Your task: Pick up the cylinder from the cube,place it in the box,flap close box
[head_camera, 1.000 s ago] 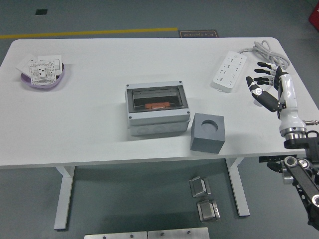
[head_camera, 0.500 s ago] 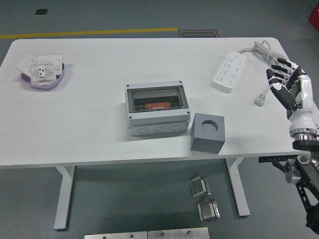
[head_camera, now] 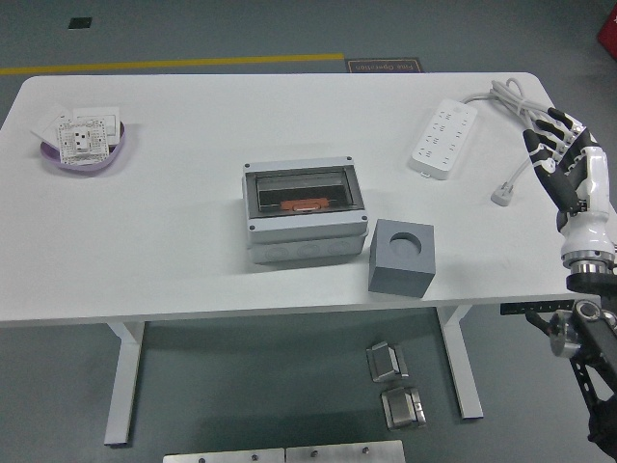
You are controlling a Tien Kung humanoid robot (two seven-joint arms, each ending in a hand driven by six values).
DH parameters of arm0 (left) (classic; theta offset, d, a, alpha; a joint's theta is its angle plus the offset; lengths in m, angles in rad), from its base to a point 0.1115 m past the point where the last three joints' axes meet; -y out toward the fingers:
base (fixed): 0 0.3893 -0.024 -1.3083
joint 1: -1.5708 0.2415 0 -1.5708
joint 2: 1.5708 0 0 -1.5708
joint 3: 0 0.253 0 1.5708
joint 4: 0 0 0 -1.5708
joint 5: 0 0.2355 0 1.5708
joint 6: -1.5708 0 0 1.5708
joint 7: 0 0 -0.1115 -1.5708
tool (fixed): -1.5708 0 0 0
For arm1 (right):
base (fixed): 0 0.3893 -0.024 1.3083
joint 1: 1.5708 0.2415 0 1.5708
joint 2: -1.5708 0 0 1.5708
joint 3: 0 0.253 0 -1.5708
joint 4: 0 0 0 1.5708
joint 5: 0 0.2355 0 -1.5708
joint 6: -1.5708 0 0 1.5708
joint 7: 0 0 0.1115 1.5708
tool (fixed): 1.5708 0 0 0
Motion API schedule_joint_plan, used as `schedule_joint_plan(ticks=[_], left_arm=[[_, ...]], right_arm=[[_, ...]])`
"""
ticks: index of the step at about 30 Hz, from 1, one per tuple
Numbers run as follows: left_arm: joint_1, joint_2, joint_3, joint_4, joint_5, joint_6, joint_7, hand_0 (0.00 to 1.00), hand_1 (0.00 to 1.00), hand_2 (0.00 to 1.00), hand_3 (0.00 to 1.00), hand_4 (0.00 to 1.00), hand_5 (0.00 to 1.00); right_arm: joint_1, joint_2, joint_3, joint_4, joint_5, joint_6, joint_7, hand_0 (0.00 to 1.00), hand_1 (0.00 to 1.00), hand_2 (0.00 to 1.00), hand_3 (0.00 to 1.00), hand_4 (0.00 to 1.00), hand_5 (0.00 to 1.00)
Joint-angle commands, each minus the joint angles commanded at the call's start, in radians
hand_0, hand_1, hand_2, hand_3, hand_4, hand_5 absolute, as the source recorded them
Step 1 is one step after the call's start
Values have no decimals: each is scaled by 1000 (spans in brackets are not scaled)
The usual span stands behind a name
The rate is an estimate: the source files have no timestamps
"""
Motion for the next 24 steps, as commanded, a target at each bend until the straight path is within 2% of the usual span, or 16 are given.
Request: schedule_joint_plan(ticks=[9, 22, 24], left_arm=[[6, 9, 4, 0, -22, 2, -2, 743, 764, 759, 875, 542, 147], [3, -1, 12, 0, -34, 0, 7, 744, 764, 761, 877, 546, 143], [2, -2, 13, 0, -34, 0, 7, 744, 764, 763, 877, 552, 138]], right_arm=[[-3, 0, 9, 5, 96, 19, 47, 725, 713, 748, 777, 960, 579], [-12, 2, 33, 9, 76, 3, 27, 723, 711, 745, 776, 936, 598], [-13, 2, 34, 9, 73, 2, 25, 722, 709, 742, 749, 931, 602]])
